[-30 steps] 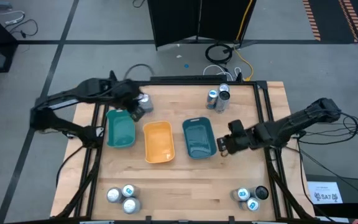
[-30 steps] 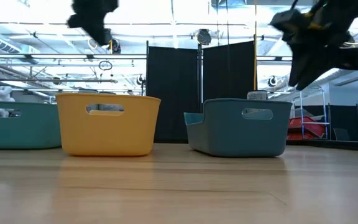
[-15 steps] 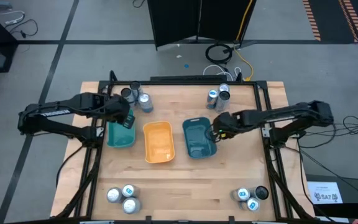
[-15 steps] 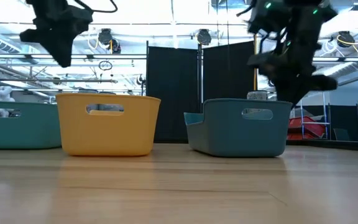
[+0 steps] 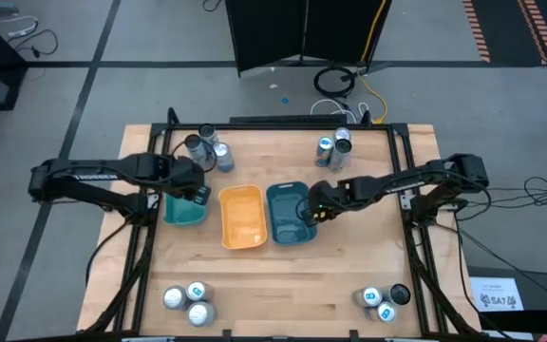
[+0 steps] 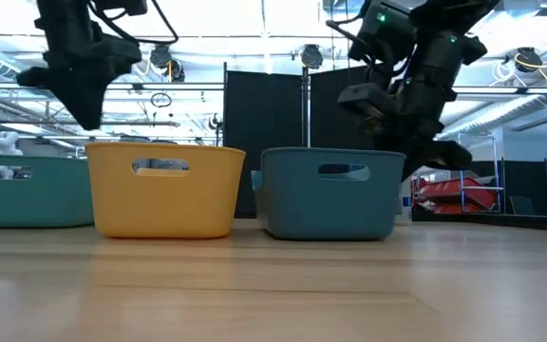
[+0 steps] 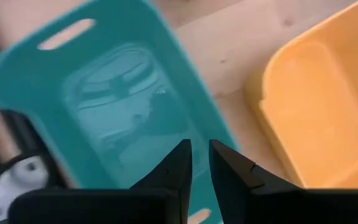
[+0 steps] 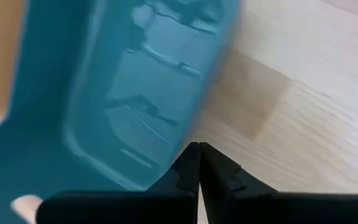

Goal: Sort soda cans
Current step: Adjust the blue bin

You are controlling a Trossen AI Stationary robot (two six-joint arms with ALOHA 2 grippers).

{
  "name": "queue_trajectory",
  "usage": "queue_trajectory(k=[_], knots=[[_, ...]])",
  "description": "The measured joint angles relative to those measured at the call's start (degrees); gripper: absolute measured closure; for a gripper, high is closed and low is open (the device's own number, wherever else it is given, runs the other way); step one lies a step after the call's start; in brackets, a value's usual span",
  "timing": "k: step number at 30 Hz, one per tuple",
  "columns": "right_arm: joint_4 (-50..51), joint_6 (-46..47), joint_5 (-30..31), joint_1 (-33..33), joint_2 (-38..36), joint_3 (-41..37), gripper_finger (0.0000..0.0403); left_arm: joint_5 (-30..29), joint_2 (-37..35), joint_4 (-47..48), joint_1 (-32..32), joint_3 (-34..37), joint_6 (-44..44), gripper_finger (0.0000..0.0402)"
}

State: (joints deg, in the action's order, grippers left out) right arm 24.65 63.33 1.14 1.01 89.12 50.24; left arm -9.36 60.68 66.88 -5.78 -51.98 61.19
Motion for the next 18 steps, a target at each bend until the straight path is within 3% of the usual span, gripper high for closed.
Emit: queue_trajectory(k=[10,18], knots=[[-4.18,3.64,-1.71,2.64,-0.02,0.00,0.0403,0.27,5.71,-3.57,-0.02,0.91,0.00,0.0337],[-3.87,5.10,-1.09,5.14,-0.07,0.00,0.0403,0.57,6.39,-3.50,-0.02,0.91,1.34,0.0337]])
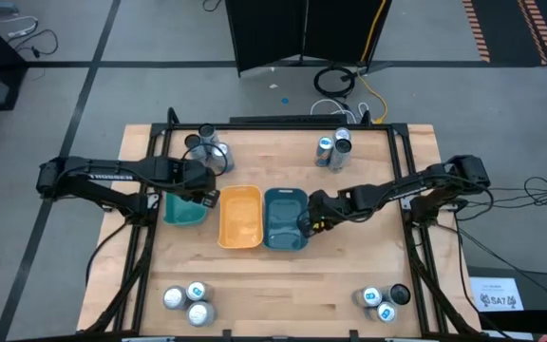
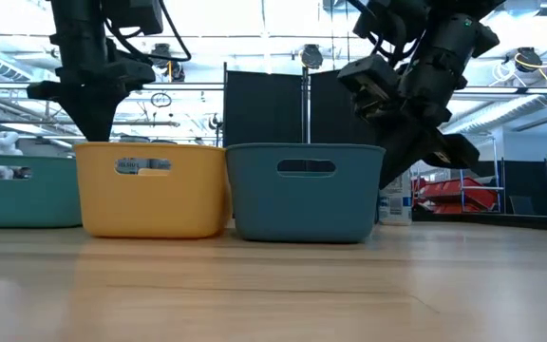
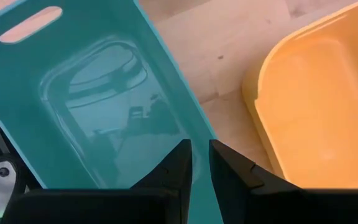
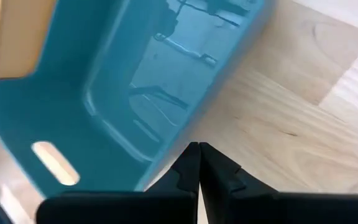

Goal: Sort soda cans
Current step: Adjust the blue bin, then move the green bin to the right side of the blue bin

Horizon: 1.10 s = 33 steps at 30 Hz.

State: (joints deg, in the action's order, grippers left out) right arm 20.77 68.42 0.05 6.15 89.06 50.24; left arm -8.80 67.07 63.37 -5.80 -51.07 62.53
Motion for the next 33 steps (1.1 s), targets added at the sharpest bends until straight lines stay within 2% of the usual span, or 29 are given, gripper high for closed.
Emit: queue_trajectory(k=[11,17,25,33], knots=[[4.11,-0.70,0.10,-0.02,-1.29,0.00,0.0403,0.01,0.00,-0.24,0.00,0.00,1.70,0.0337],[6.82,-0.61,0.52,0.41,-5.13,0.00,0.0403,-0.08,1.72,-4.83,-0.13,0.00,2.38,0.0336],[15.20,3.76,6.31,4.73,-12.95,0.00,0.0403,-0.24,6.55,-5.60,-0.17,0.00,3.55,0.0336],[19.57,7.43,10.84,8.98,-18.78,0.00,0.0403,0.82,4.48,-5.60,-0.07,-1.74,4.73,0.0336]])
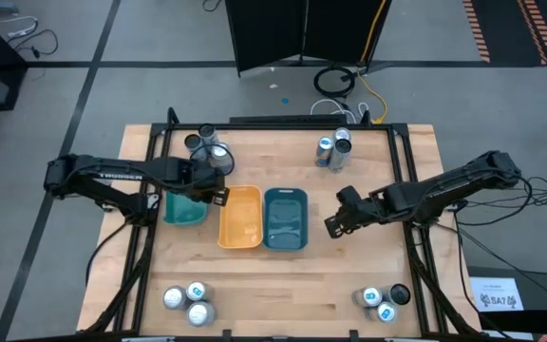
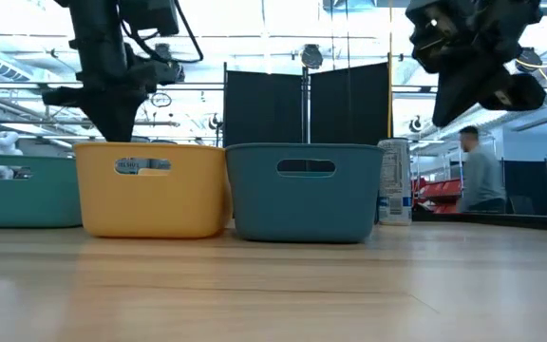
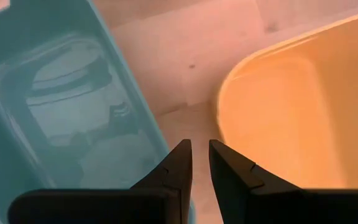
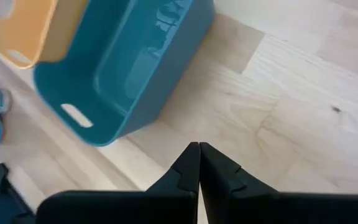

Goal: Sort soda cans
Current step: Move the green bin to the right side of the blue bin

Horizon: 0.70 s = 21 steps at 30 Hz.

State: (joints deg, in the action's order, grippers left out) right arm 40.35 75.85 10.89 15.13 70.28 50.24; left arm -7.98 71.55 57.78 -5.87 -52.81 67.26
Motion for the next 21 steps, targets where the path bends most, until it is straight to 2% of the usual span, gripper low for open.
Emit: queue_trajectory(k=[6,14,21], knots=[[0.10,0.02,1.42,0.79,-0.74,0.00,0.0403,-2.61,-2.23,0.84,0.00,-0.29,0.13,0.0336],[0.30,-0.42,1.47,0.79,-0.68,0.00,0.0403,-5.72,-6.97,7.75,1.16,-0.34,5.28,0.0336],[0.23,-1.38,2.63,0.75,-0.65,0.00,0.0403,-5.97,-5.85,6.17,1.14,-0.34,5.89,0.0336]])
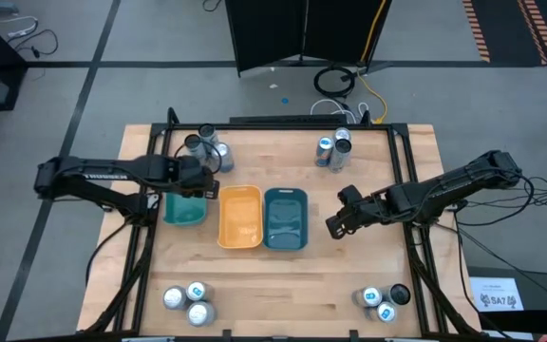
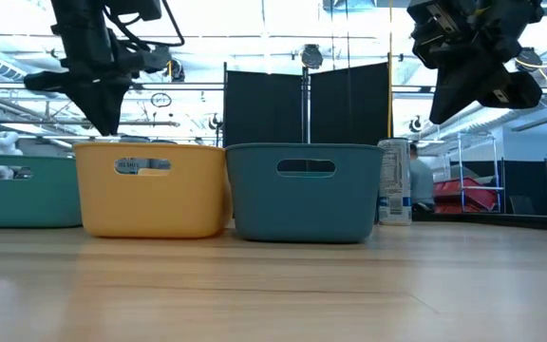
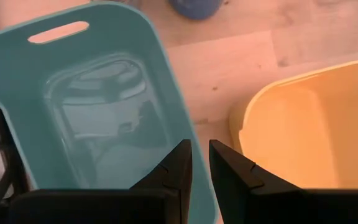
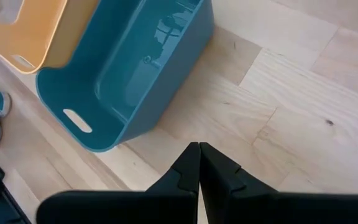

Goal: Sort soda cans
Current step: Move the green bin to the right side of the blue bin

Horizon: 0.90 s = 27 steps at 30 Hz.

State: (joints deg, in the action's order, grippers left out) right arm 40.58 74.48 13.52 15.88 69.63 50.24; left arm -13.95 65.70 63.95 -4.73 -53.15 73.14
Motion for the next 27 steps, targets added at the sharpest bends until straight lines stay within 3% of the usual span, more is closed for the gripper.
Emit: queue_trajectory(k=[5,15,27], knots=[[-0.04,-0.11,0.03,0.56,0.00,0.00,0.0403,-0.03,1.34,-0.18,-0.30,0.00,0.13,0.0319],[-0.02,0.11,0.00,2.95,0.00,0.00,0.0403,-0.07,4.49,-0.53,-1.90,0.00,2.94,0.0242],[0.00,1.01,-0.04,3.80,0.02,0.00,0.0403,2.12,14.40,-0.53,-1.89,0.00,4.56,0.0238]])
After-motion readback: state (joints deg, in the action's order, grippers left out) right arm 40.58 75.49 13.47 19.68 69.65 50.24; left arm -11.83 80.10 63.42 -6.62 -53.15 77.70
